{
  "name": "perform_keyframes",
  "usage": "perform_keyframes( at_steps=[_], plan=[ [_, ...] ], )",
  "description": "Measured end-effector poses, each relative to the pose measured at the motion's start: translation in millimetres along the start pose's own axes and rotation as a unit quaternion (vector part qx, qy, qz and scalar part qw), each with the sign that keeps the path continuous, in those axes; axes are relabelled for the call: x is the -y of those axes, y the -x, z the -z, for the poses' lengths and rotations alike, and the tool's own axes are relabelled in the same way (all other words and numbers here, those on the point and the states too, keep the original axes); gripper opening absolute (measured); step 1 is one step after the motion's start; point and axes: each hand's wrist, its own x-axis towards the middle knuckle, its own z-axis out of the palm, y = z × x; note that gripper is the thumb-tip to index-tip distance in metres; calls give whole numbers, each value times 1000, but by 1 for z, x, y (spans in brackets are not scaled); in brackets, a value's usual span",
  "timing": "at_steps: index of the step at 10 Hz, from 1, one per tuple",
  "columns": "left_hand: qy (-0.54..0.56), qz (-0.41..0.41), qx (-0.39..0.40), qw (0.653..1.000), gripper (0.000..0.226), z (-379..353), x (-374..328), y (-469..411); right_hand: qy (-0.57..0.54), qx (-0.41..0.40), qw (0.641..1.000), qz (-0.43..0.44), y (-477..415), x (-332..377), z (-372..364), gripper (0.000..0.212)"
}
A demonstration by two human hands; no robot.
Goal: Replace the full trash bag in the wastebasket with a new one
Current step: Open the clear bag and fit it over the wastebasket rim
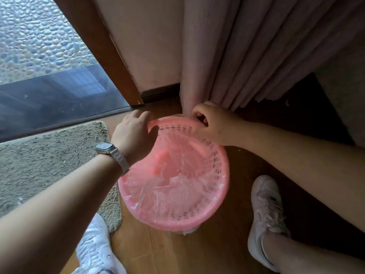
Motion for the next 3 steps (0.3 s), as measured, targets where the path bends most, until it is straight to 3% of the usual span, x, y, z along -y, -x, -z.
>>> perform_keyframes(
  at_steps=[3],
  plan=[
    [-18, -141, -36, 989, 48, 42, -16, -10, 80, -52, 993, 69, 12, 14, 39, 45]
  ],
)
